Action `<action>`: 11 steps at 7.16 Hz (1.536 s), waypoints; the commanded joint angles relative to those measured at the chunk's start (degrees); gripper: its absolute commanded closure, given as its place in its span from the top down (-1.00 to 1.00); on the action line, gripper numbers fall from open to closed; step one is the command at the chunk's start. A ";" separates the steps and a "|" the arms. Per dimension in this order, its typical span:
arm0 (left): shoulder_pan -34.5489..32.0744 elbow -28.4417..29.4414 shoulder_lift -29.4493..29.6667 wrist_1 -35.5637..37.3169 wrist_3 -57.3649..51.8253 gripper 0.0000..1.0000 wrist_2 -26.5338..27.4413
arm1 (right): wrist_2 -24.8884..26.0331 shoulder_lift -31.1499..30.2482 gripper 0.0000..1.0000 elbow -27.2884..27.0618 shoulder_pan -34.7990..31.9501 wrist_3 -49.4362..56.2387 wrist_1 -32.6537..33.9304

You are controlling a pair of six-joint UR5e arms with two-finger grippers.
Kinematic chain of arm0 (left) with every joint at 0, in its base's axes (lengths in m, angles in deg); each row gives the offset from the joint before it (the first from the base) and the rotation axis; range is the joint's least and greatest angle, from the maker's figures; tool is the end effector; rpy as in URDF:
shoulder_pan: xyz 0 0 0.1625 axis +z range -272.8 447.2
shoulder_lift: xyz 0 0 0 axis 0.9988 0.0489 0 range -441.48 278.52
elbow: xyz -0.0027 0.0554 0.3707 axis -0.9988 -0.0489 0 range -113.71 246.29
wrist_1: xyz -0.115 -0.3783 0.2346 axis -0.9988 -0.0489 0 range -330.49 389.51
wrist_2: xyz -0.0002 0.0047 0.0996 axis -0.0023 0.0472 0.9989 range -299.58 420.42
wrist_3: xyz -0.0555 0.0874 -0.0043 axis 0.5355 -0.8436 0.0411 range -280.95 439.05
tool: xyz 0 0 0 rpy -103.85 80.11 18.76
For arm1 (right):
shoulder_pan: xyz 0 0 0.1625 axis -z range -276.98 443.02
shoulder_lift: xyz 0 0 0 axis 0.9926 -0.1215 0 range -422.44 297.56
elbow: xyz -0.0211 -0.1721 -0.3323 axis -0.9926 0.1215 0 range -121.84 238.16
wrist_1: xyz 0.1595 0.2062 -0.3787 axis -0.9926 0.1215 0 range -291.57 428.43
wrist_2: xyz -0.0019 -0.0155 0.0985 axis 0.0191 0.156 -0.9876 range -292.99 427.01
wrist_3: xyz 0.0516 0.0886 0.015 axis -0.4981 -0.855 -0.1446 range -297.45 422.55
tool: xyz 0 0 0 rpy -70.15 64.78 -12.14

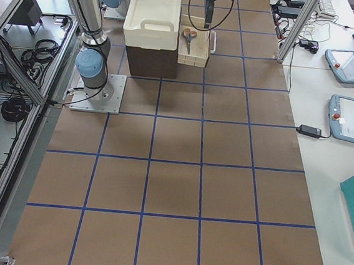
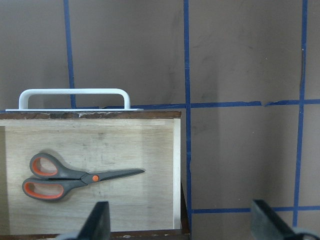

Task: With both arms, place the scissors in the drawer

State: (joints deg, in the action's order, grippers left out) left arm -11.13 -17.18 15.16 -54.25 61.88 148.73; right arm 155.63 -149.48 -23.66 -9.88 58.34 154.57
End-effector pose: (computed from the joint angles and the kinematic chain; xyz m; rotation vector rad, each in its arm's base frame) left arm -0.2209 -0.5675 0.4415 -0.6901 -3.0384 0.1694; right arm 0.1639 -0.5521 0.4756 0.0351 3.1156 -0.0342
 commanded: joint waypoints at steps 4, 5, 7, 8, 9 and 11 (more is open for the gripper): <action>4.03 -4.86 -9.63 -1.99 17.34 1.00 4.33 | -0.55 -0.07 1.00 0.00 -0.09 0.00 -0.01; 4.29 -4.51 -9.72 -2.28 17.09 1.00 4.33 | -0.63 -0.07 1.00 0.00 -0.09 0.00 -0.01; 4.46 -3.98 -9.64 -2.19 17.44 1.00 4.15 | -0.55 -0.07 1.00 0.00 -0.09 0.00 -0.10; 4.55 -3.11 -8.68 -2.19 17.53 1.00 4.07 | -0.29 -0.07 1.00 0.00 -0.09 0.00 -0.10; 4.73 -1.88 -7.80 -2.02 17.53 1.00 3.89 | -0.20 -0.07 1.00 0.00 -0.09 0.00 -0.10; 4.82 -1.78 -7.61 -2.19 17.70 1.00 3.27 | 0.07 -0.07 1.00 0.00 0.00 0.00 -0.10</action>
State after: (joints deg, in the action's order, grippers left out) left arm -6.41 -19.18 7.31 -56.43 79.44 152.28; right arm 155.54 -149.54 -23.66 -9.92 58.33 154.48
